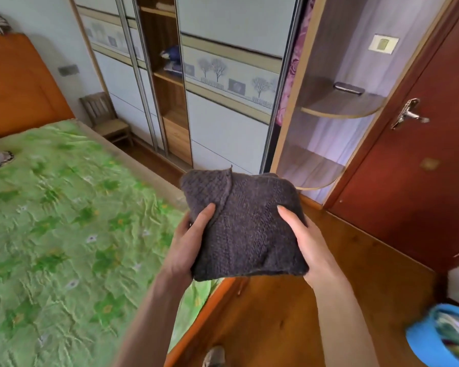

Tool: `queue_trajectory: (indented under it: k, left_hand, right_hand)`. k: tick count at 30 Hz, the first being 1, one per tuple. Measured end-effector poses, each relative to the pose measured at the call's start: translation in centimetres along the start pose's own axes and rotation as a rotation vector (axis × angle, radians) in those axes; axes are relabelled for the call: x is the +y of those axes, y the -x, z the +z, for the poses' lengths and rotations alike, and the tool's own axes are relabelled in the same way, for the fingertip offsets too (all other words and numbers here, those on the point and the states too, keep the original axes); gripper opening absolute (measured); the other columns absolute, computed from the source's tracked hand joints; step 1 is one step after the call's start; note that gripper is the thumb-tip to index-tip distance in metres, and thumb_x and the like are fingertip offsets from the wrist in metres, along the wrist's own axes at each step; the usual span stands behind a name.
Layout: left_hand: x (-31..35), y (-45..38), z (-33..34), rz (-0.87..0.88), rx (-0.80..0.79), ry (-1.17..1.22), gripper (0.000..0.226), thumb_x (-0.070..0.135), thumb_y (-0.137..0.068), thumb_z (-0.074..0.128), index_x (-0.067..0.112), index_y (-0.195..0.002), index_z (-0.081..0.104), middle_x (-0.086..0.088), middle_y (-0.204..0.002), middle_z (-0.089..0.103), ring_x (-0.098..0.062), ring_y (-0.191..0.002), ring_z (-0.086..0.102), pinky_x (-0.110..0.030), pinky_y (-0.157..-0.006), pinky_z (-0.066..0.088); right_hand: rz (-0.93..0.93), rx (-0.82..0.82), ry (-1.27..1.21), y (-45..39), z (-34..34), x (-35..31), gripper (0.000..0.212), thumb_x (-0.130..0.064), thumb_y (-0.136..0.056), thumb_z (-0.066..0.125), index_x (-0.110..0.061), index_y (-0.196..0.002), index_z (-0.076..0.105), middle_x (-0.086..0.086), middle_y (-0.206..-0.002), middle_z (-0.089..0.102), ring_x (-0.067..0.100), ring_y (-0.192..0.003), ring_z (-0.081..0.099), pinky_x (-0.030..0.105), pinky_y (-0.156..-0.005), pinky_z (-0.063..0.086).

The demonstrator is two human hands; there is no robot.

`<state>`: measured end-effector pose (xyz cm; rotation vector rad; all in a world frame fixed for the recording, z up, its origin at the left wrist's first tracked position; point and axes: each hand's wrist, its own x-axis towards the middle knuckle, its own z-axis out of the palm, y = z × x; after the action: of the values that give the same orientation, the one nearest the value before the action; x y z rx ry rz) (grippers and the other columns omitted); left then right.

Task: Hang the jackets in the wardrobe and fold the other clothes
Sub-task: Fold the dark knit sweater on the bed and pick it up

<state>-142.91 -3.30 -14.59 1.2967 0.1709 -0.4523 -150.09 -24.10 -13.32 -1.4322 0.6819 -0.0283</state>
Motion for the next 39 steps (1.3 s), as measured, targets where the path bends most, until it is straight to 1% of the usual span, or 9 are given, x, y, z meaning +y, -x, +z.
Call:
queue_trajectory:
  k: [4,7,11,14,20,25,30,36,39]
  left_hand:
    - [0.1,-4.7,3.2,-0.013,-0.001,0.020,0.049,0.052,-0.084,0.078,0.027,-0.124,0.064,-0.005,-0.110,0.079,-0.027,-0.097,0.078,-0.050,-0.093,0.061]
    - [0.4,-9.3,5.7,0.001,0.021,0.034,0.046,0.049,-0.088,0.078,0.027,-0.126,0.065,-0.008,-0.116,0.078,-0.028,-0.100,0.078,-0.052,-0.094,0.061]
    - [2.2,-15.2,9.5,0.033,0.021,0.028,0.053,0.051,-0.085,0.081,0.023,-0.128,0.067,-0.008,-0.117,0.078,-0.028,-0.103,0.077,-0.052,-0.096,0.060]
    - [3.7,-19.2,12.0,0.054,0.022,0.012,0.060,0.054,-0.079,0.082,0.021,-0.126,0.068,-0.007,-0.114,0.079,-0.028,-0.101,0.077,-0.052,-0.096,0.060]
    - [6.0,-26.1,16.3,0.069,0.064,0.038,0.043,0.047,-0.088,0.078,0.025,-0.124,0.069,-0.005,-0.112,0.080,-0.028,-0.102,0.077,-0.053,-0.098,0.059]
    - [7.1,-30.0,18.6,0.077,0.141,0.068,0.038,0.047,-0.090,0.075,0.026,-0.121,0.069,-0.005,-0.111,0.079,-0.027,-0.101,0.077,-0.052,-0.098,0.059]
    - [8.0,-35.4,21.0,0.097,0.241,0.099,0.043,0.049,-0.091,0.073,0.024,-0.126,0.066,-0.006,-0.115,0.078,-0.027,-0.101,0.077,-0.052,-0.098,0.059]
    - [9.5,-41.9,24.6,0.120,0.414,0.183,0.040,0.048,-0.091,0.074,0.025,-0.124,0.067,-0.006,-0.115,0.078,-0.027,-0.101,0.077,-0.050,-0.096,0.060]
    - [10.3,-44.5,26.3,0.135,0.491,0.224,0.041,0.049,-0.089,0.076,0.027,-0.123,0.069,-0.005,-0.112,0.079,-0.026,-0.100,0.078,-0.048,-0.094,0.060]
  right_hand:
    - [-0.008,-0.005,0.007,-4.8,-2.0,-1.9,0.081,-0.071,-0.077,0.064,-0.040,-0.149,0.043,-0.018,-0.112,0.057,0.008,-0.092,0.058,0.022,-0.067,0.054]
    - [-0.043,-0.015,0.008,-9.1,-3.1,-3.8,0.091,-0.073,-0.069,0.066,-0.039,-0.150,0.042,-0.012,-0.126,0.057,0.008,-0.096,0.058,0.026,-0.073,0.054]
    - [-0.047,-0.014,-0.076,-15.1,-4.6,-6.7,0.072,-0.062,-0.083,0.071,-0.034,-0.146,0.048,-0.014,-0.123,0.062,0.011,-0.102,0.063,0.030,-0.077,0.057]
    - [-0.034,-0.029,-0.129,-19.1,-5.6,-8.9,0.086,-0.062,-0.074,0.077,-0.033,-0.150,0.048,-0.006,-0.132,0.064,0.019,-0.111,0.066,0.036,-0.083,0.059]
    - [-0.050,-0.075,-0.134,-27.4,-7.2,-13.0,0.066,-0.054,-0.086,0.073,-0.034,-0.145,0.051,-0.014,-0.114,0.065,0.013,-0.102,0.066,0.024,-0.064,0.058]
    - [-0.024,-0.149,-0.112,-33.5,-7.8,-15.6,0.037,-0.048,-0.091,0.070,-0.039,-0.124,0.057,-0.014,-0.110,0.066,0.012,-0.097,0.066,0.019,-0.057,0.058]
    - [-0.027,-0.263,-0.053,-41.8,-7.8,-17.7,0.078,-0.063,-0.074,0.078,-0.040,-0.145,0.051,-0.005,-0.135,0.064,0.024,-0.118,0.065,0.048,-0.097,0.059]
    - [-0.020,-0.399,0.019,-52.2,-7.5,-21.2,0.086,-0.067,-0.068,0.085,-0.046,-0.144,0.052,-0.006,-0.136,0.063,0.024,-0.119,0.066,0.053,-0.097,0.059]
    - [-0.041,-0.447,0.042,-56.7,-7.1,-23.2,0.078,-0.064,-0.066,0.088,-0.041,-0.135,0.061,-0.007,-0.130,0.068,0.021,-0.116,0.068,0.049,-0.098,0.059]
